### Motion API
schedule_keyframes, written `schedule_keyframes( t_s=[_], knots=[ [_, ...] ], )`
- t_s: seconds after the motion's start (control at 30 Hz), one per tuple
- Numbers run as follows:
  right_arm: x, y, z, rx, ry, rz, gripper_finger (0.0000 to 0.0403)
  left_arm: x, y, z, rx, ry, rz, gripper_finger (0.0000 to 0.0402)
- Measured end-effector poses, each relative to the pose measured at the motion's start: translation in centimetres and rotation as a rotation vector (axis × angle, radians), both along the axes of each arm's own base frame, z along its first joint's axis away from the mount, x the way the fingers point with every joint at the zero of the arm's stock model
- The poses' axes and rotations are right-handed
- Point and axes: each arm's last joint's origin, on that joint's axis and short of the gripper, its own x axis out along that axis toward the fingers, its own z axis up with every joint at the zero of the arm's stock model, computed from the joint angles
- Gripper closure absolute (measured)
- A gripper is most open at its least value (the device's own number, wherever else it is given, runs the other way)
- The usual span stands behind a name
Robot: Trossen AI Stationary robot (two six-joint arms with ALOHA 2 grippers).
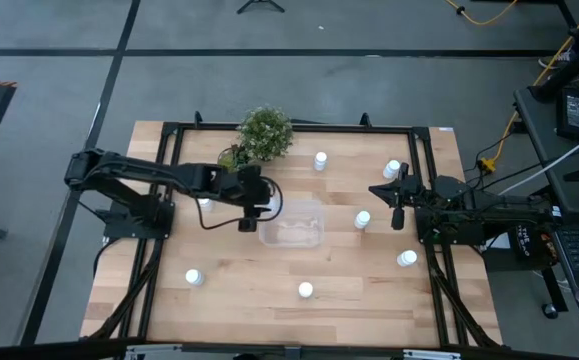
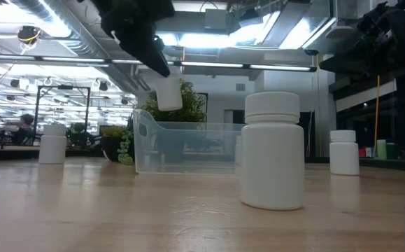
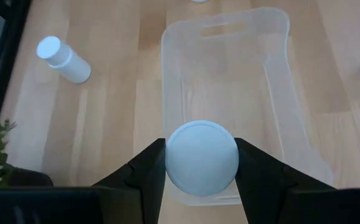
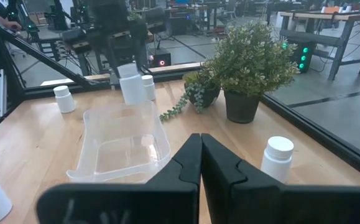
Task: Pick and place pill bottles into a basket
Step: Put the pill bottle into the bin
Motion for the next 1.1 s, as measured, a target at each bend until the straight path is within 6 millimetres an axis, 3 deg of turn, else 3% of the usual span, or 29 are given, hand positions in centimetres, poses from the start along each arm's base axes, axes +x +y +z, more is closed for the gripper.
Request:
schedule_keyframes(
  t_s=[1.1],
  knots=[
    [0.0, 0.0, 0.0, -0.001, 0.005, 0.000, 0.0391, 3.5, -0.4, -5.2, -0.028, 0.167, 0.050, 0.0245]
  ],
)
